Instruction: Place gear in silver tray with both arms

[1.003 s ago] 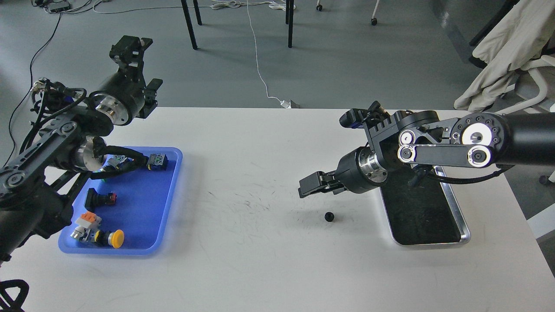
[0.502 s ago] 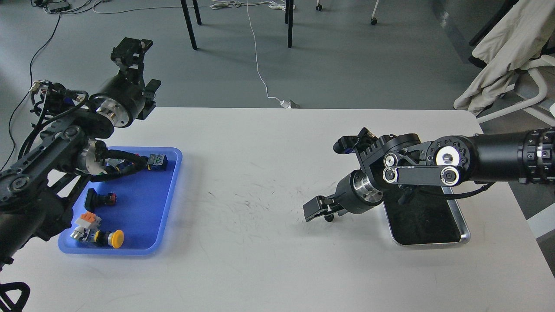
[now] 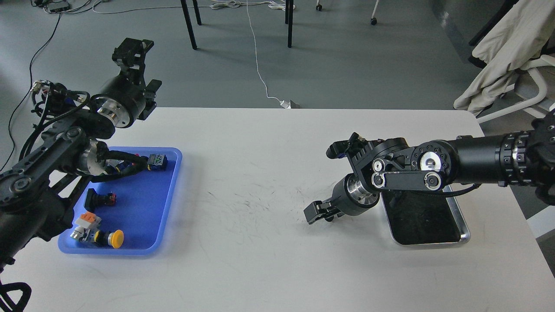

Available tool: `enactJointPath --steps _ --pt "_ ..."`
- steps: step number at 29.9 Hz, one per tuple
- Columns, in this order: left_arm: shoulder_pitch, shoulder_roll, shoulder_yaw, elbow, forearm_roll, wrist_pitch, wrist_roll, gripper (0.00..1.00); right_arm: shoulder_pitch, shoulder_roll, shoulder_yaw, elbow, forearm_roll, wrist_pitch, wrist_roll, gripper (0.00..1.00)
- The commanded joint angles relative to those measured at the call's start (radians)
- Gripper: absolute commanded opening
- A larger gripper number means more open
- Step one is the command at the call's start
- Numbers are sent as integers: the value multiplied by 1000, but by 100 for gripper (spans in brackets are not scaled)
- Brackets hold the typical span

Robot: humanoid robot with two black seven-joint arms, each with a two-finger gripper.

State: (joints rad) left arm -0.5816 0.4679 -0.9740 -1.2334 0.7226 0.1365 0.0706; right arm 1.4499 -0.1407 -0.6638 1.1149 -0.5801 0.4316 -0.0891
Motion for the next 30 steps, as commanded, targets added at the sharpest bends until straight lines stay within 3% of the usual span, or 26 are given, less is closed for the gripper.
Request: enactJointPath --steps 1,7,13,23,30 --pt "0 0 -5 0 0 0 0 98 1 9 -2 -4 -1 1 -1 70" --pt "0 2 -5 -1 0 0 0 98 9 21 -34 -9 -7 30 -1 53" --pt "0 2 -12 -1 0 2 0 98 7 27 -36 -24 -14 32 -1 46" --pt "0 2 -12 -1 0 2 2 98 7 30 -39 -27 -32 47 0 16" --pt "0 2 -12 -1 0 2 2 98 17 23 -39 -44 -43 52 9 11"
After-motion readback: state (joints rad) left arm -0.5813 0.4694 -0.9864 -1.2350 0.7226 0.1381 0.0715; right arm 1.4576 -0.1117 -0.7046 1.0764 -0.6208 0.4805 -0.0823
